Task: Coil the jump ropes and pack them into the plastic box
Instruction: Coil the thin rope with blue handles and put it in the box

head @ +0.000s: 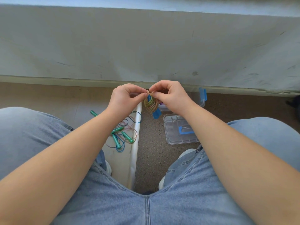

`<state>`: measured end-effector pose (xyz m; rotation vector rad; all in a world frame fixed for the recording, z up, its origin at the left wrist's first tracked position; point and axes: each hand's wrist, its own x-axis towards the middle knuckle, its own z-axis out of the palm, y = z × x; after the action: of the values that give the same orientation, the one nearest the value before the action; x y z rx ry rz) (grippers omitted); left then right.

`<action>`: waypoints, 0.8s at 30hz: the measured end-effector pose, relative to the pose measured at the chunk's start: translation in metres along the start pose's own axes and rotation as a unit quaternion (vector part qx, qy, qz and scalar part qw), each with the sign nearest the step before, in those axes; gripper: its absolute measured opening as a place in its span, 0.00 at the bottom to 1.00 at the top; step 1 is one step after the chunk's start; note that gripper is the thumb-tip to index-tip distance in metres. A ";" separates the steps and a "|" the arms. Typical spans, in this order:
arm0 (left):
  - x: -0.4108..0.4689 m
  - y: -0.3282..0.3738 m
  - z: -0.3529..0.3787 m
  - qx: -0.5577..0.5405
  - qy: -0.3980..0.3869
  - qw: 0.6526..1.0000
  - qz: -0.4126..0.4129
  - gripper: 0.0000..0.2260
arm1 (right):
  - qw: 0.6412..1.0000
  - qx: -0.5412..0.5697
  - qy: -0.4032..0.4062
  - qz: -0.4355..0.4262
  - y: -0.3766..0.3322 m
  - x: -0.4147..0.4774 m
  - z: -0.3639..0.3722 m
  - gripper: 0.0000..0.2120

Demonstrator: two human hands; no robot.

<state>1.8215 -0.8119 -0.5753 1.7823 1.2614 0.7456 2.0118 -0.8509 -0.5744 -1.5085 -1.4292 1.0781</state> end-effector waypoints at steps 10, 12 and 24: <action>0.000 -0.011 0.002 0.084 -0.015 0.985 0.147 0.05 | 0.999 -0.033 -0.006 -0.043 0.003 0.000 0.002 0.08; 0.001 -0.011 -0.001 0.085 -0.032 0.984 0.151 0.06 | 0.999 -0.010 -0.011 -0.037 0.004 0.000 0.002 0.08; 0.002 -0.012 0.001 0.156 -0.055 0.974 0.157 0.04 | 0.994 0.104 -0.008 0.010 0.010 -0.001 0.011 0.13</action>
<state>1.8174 -0.8087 -0.5862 2.2850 1.0789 0.6329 2.0054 -0.8523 -0.5876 -1.3698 -1.2715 1.2139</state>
